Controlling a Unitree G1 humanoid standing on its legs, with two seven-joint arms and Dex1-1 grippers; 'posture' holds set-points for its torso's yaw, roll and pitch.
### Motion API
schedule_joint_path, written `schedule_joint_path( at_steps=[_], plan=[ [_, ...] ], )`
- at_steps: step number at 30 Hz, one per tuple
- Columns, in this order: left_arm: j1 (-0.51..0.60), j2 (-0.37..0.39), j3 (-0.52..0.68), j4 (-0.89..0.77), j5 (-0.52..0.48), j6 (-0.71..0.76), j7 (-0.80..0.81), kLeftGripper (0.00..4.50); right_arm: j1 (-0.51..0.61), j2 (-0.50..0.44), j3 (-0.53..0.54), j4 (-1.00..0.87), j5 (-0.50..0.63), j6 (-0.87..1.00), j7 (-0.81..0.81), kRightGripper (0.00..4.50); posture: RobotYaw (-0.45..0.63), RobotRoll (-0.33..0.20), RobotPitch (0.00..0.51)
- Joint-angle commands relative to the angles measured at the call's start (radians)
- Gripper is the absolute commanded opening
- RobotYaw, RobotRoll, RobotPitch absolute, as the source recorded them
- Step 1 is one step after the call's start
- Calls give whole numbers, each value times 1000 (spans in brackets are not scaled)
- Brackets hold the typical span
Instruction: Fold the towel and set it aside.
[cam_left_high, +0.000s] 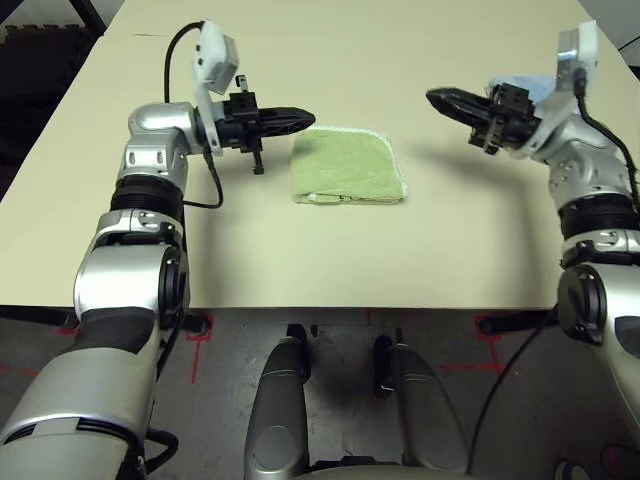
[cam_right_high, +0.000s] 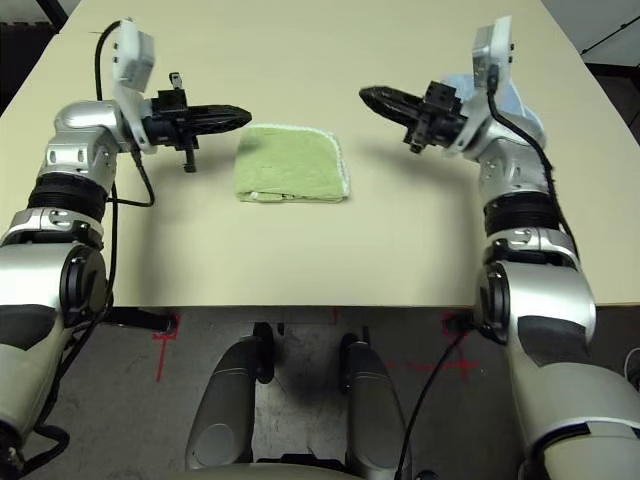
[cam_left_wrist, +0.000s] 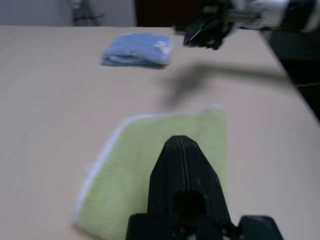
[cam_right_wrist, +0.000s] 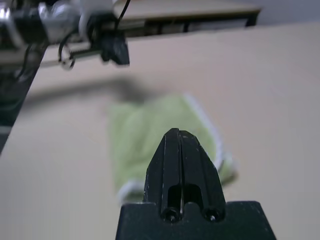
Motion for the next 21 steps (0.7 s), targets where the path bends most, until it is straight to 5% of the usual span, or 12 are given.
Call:
schedule_joint_path(
  at_steps=[1, 7, 11, 21],
  plan=[
    [61, 28, -42, -125, -19, 19, -45, 17, 64, -46, 45, -78, -16, 22, 53, 0, 43, 0, 225],
    [92, 46, -72, -125, -6, -40, -46, 17, 120, -79, 82, -100, -40, -14, 63, 0, 40, 0, 224],
    [91, 51, -81, -86, 8, -78, -40, 587, 132, -86, 75, -101, -39, -22, 47, 1026, 32, 0, 227],
    [64, 50, -73, -30, 8, -116, -2, 4346, 140, -92, 44, -122, 2, 38, 0, 4500, 29, 0, 228]
  ],
)
